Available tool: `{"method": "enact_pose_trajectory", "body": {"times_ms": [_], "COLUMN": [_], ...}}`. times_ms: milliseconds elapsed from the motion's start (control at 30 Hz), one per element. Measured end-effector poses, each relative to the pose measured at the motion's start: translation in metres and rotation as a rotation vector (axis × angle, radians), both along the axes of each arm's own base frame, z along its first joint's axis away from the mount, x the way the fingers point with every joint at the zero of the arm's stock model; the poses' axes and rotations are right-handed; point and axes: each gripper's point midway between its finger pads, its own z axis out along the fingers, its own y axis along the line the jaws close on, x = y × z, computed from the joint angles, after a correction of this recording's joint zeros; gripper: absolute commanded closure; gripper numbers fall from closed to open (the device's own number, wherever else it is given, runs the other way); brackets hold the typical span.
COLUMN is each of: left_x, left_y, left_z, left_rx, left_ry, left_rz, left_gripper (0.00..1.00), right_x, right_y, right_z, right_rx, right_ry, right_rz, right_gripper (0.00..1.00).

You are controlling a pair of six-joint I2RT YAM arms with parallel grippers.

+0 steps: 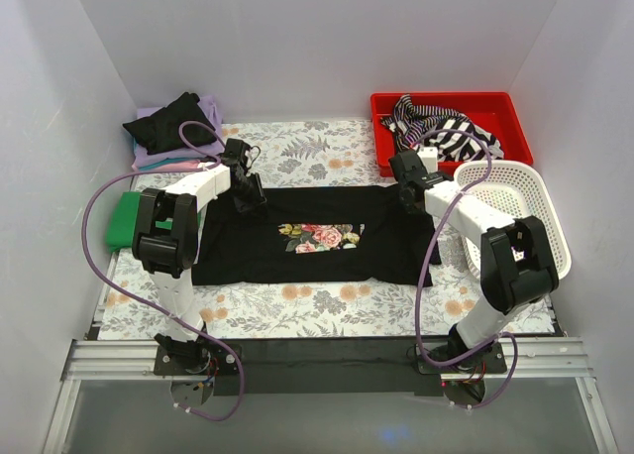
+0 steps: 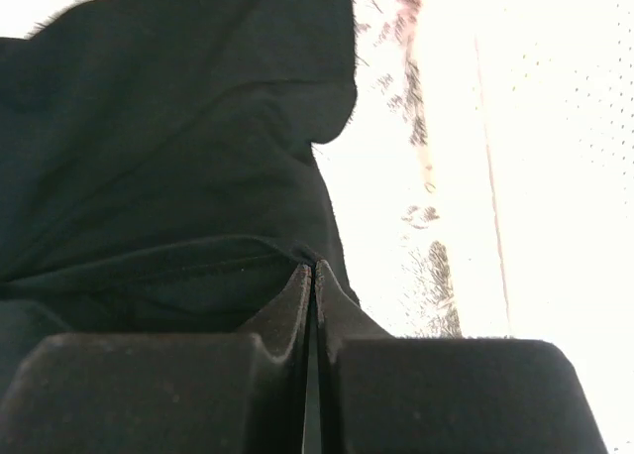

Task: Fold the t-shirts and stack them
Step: Fold the tshirt

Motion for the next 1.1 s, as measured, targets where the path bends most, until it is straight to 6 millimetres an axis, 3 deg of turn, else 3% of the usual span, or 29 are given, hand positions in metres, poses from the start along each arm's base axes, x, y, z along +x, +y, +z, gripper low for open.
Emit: {"method": "enact_pose_trajectory", "body": {"times_ms": [67,100,167,233,433,733,867,1000,1100], "left_x": [0.000,0.000,0.000,0.000,-0.002,-0.002,-0.002,-0.003,-0.005], "left_y": [0.000,0.000,0.001,0.001,0.003,0.003,0.002,-0.003,-0.005], "left_z": [0.000,0.000,0.000,0.000,-0.001,-0.001,-0.001,0.001,0.001], "left_rx": [0.002,0.002,0.003,0.006,0.015,0.016,0.010,-0.014,-0.027], "left_ry": [0.001,0.001,0.001,0.001,0.005,0.004,0.005,0.008,0.010], "left_rz": [-0.001,-0.001,-0.001,-0.001,-0.003,-0.004,-0.007,-0.025,-0.041], "left_gripper": [0.75,0.75,0.75,0.75,0.75,0.75,0.75,0.75,0.75], "right_x": [-0.002,-0.002,-0.002,-0.002,0.000,-0.016,-0.026,-0.041,-0.058], "right_y": [-0.005,-0.006,-0.008,-0.009,-0.006,0.016,0.028,0.037,0.041], "right_z": [-0.003,-0.005,-0.007,-0.011,-0.006,0.061,0.039,-0.006,-0.028], "right_rx": [-0.004,-0.008,-0.020,-0.022,-0.008,0.200,0.249,0.272,0.304], "right_ry": [0.008,0.012,0.026,0.032,0.029,-0.126,-0.051,0.101,0.184], "right_rz": [-0.029,-0.036,-0.044,-0.055,-0.039,0.085,0.129,0.150,0.161], "right_gripper": [0.48,0.41,0.53,0.41,0.40,0.39,0.39,0.43,0.43]}}
